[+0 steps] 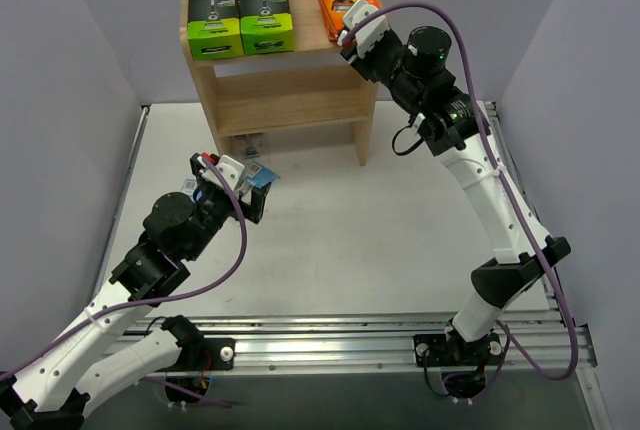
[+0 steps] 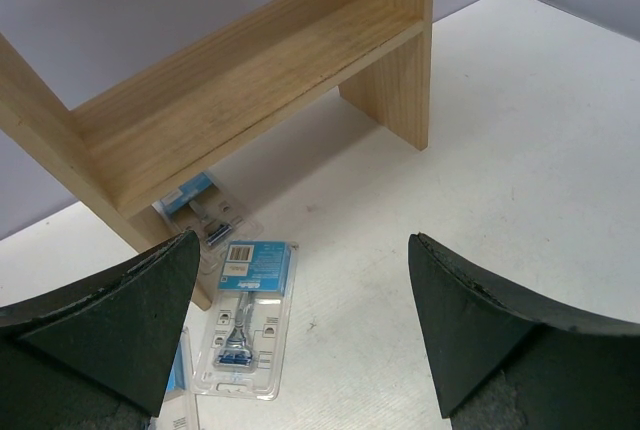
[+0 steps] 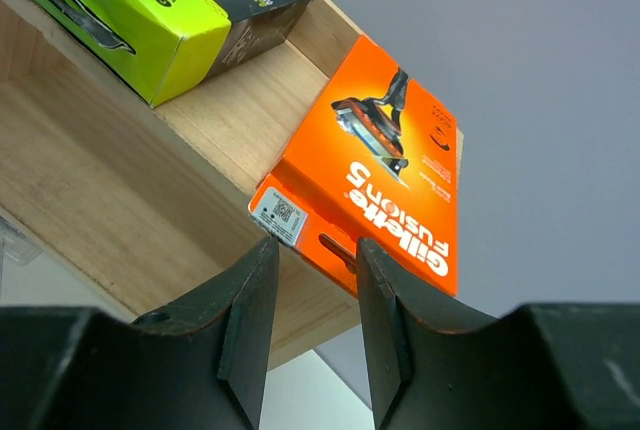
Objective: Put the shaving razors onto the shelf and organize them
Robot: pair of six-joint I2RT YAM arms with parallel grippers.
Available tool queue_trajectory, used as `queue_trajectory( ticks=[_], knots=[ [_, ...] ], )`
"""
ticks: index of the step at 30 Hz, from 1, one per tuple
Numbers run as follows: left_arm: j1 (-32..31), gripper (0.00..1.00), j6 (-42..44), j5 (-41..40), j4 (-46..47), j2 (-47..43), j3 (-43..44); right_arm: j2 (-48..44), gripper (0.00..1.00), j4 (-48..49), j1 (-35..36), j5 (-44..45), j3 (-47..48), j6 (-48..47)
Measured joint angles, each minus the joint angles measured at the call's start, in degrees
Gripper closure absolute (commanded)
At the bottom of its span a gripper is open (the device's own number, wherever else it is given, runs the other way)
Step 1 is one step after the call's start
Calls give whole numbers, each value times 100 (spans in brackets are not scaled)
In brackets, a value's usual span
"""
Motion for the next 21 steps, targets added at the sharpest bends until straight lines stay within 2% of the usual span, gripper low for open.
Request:
queue_trajectory(
  ticks=[21],
  knots=[
    [-7,6,52,20,0,0,-2,323,66,385,114,264,105,2]
  ],
)
